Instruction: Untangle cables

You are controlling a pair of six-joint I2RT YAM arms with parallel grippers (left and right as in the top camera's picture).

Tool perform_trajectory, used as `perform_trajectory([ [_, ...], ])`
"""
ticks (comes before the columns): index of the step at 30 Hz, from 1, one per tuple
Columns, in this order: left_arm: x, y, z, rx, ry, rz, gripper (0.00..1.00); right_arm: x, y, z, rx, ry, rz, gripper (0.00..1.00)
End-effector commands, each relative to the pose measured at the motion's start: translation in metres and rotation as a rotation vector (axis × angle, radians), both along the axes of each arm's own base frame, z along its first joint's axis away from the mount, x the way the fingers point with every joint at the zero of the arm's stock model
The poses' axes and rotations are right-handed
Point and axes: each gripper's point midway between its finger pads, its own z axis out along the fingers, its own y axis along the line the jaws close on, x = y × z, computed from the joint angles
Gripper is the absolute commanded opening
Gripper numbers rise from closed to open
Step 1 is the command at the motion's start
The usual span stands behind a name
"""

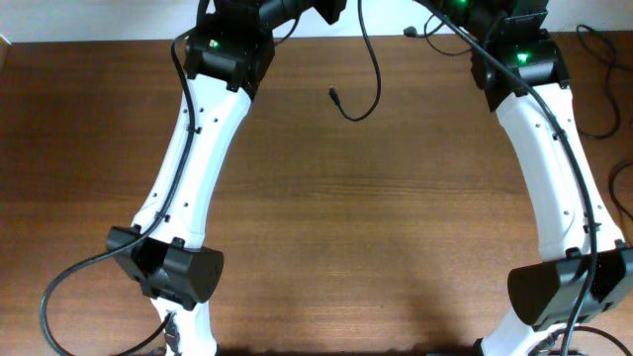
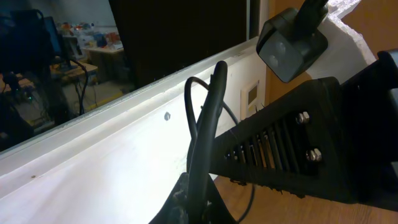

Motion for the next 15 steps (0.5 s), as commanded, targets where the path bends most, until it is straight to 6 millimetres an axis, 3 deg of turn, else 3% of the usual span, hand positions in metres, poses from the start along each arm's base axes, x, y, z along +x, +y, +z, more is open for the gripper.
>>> perform_trajectory([
  [1, -0.010, 0.013, 0.030, -0.032, -0.045, 0.019, 0.00, -0.004, 0.003, 0.009, -0.015, -0.033, 0.012, 0.04],
  [5, 0.007, 0.050, 0.036, -0.078, -0.007, 0.131, 0.00, 0.002, -0.020, -0.005, -0.025, 0.031, -0.029, 0.04],
  [10, 0.020, 0.097, 0.036, -0.087, 0.024, 0.223, 0.00, 0.011, -0.065, -0.021, -0.034, 0.103, -0.107, 0.04],
  [12, 0.020, 0.099, 0.032, -0.086, 0.049, 0.227, 0.00, 0.010, -0.064, -0.018, -0.030, 0.090, -0.088, 0.04],
  [15, 0.015, 0.083, 0.030, -0.079, 0.054, 0.197, 0.00, 0.006, -0.042, -0.012, -0.042, 0.054, -0.051, 0.04],
])
